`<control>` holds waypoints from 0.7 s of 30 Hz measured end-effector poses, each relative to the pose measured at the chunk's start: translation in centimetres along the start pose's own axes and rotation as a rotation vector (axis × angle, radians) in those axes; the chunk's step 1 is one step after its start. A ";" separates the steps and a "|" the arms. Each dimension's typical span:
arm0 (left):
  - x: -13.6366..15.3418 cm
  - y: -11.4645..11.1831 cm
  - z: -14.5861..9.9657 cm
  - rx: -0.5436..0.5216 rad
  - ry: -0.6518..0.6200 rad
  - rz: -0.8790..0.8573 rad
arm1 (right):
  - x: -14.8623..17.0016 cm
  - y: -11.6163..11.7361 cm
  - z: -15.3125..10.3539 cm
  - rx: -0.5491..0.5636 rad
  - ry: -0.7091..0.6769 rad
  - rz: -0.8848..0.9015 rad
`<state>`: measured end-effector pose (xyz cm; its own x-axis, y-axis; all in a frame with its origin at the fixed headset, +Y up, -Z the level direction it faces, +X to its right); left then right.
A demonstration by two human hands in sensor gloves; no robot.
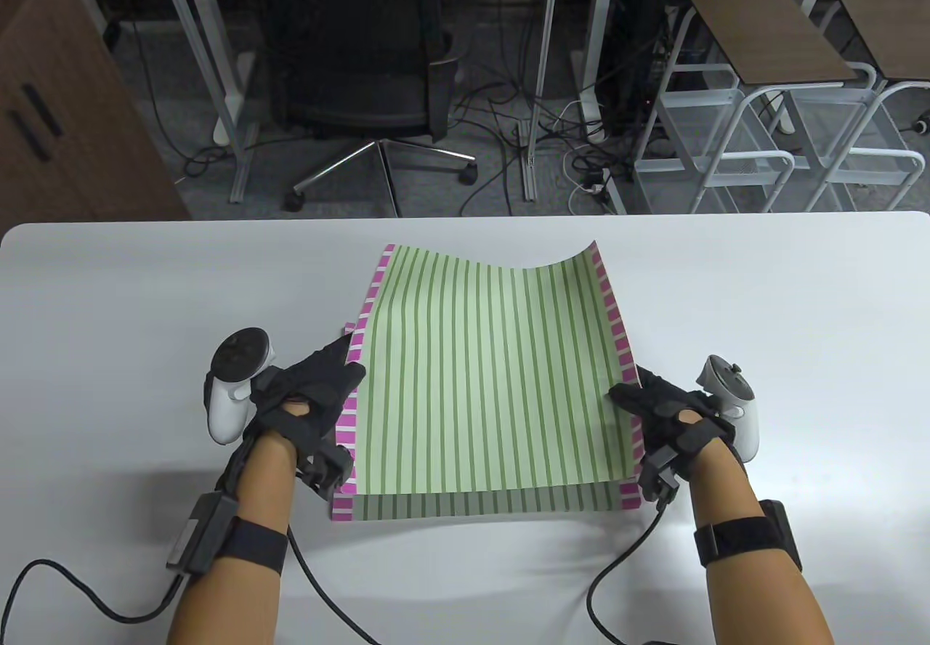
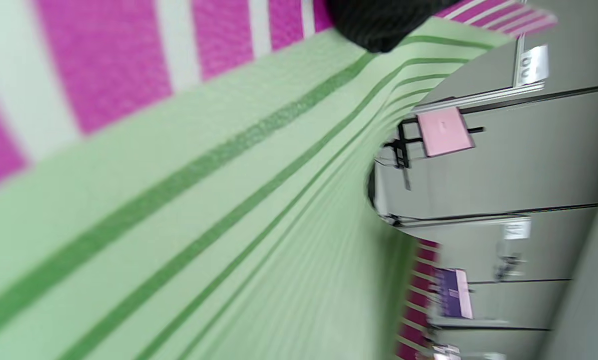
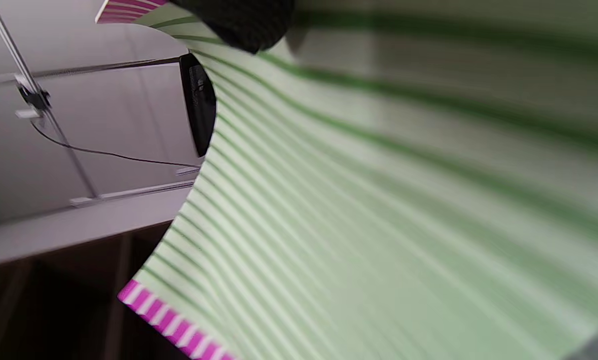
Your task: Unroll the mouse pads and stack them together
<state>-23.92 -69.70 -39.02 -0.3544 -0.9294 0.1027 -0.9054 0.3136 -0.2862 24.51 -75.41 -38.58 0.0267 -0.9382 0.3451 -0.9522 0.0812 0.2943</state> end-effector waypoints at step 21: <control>4.8 -2.8 2.2 -0.180 0.164 0.811 | 1.2 1.2 1.2 0.327 0.131 -0.823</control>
<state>-22.58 -75.51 -39.81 -0.9273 -0.3675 0.0715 -0.3744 0.9103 -0.1764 23.04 -76.86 -38.90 0.7548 -0.6096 0.2421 -0.6551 -0.7191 0.2317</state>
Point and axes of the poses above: the tracker on the back of each hand, its own x axis roughly to the little-finger side, its own z axis roughly from the wrist to the fingertips, y = z × x, the point moved 3 cm from there along z, roughly from the wrist to the fingertips, and after that the axes turned 2 degrees about -y, right-handed, at the moved point
